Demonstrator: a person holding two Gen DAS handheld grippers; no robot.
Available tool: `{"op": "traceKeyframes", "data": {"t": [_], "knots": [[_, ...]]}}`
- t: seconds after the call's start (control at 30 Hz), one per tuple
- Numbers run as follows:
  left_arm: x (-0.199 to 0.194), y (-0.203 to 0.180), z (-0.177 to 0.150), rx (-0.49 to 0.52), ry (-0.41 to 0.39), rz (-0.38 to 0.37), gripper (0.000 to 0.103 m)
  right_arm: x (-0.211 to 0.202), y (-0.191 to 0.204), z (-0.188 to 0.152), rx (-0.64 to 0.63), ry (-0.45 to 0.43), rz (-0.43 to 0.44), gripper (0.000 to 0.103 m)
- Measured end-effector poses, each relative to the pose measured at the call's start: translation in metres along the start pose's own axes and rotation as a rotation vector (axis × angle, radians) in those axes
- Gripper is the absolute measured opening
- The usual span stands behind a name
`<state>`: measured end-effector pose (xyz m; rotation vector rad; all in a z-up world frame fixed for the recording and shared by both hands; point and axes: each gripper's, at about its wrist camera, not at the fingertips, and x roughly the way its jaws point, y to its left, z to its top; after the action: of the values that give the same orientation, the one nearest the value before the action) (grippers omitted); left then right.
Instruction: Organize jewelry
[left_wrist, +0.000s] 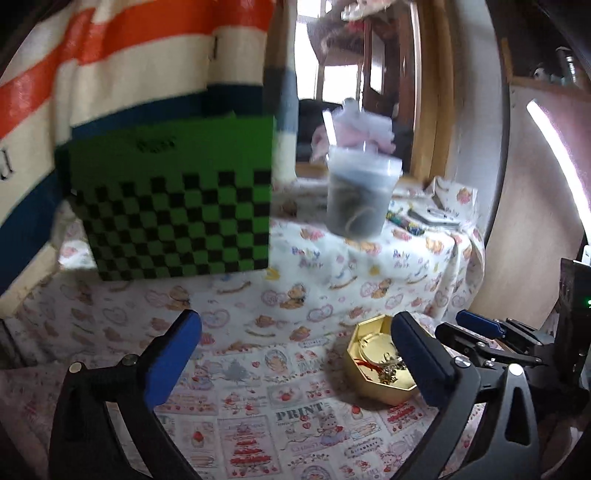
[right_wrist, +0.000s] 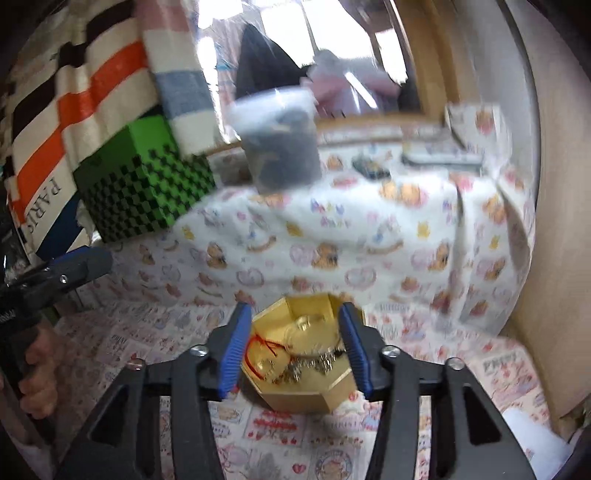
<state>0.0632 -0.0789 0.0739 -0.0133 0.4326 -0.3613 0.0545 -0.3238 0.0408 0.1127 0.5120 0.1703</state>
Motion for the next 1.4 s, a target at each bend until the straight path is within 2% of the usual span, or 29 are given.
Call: {"op": "traceKeyframes", "data": {"t": [0.07,0.1,0.23,0.27,0.5,0.6,0.67,1.0,1.23,1.4], "knots": [[-0.010,0.002,-0.002,0.004,-0.039,0.015,0.102,-0.005,0.005,0.001,-0.014,-0.033,-0.005,0.053],[-0.014,0.003,-0.003,0.002,-0.057,0.023,0.102,-0.007,0.006,0.001,-0.016,-0.044,-0.003,0.057],[-0.032,0.013,-0.015,-0.041,-0.128,0.041,0.102,-0.019,0.012,0.002,-0.009,-0.111,-0.007,0.084],[-0.037,0.016,-0.019,-0.040,-0.148,0.048,0.102,-0.022,0.014,0.002,-0.014,-0.130,-0.015,0.087],[-0.050,0.029,-0.037,-0.018,-0.204,0.110,0.102,-0.028,0.029,-0.004,-0.051,-0.184,-0.075,0.088],[-0.049,0.036,-0.046,-0.037,-0.197,0.115,0.102,-0.025,0.035,-0.007,-0.070,-0.186,-0.072,0.094],[-0.048,0.038,-0.054,-0.032,-0.197,0.133,0.103,-0.024,0.038,-0.010,-0.073,-0.187,-0.061,0.103],[-0.037,0.051,-0.082,-0.061,-0.168,0.157,0.102,-0.016,0.050,-0.024,-0.094,-0.211,-0.072,0.103],[-0.035,0.054,-0.089,-0.078,-0.187,0.207,0.102,-0.008,0.054,-0.034,-0.109,-0.217,-0.098,0.103],[-0.035,0.068,-0.090,-0.150,-0.188,0.206,0.102,-0.006,0.052,-0.036,-0.098,-0.217,-0.106,0.103]]}}
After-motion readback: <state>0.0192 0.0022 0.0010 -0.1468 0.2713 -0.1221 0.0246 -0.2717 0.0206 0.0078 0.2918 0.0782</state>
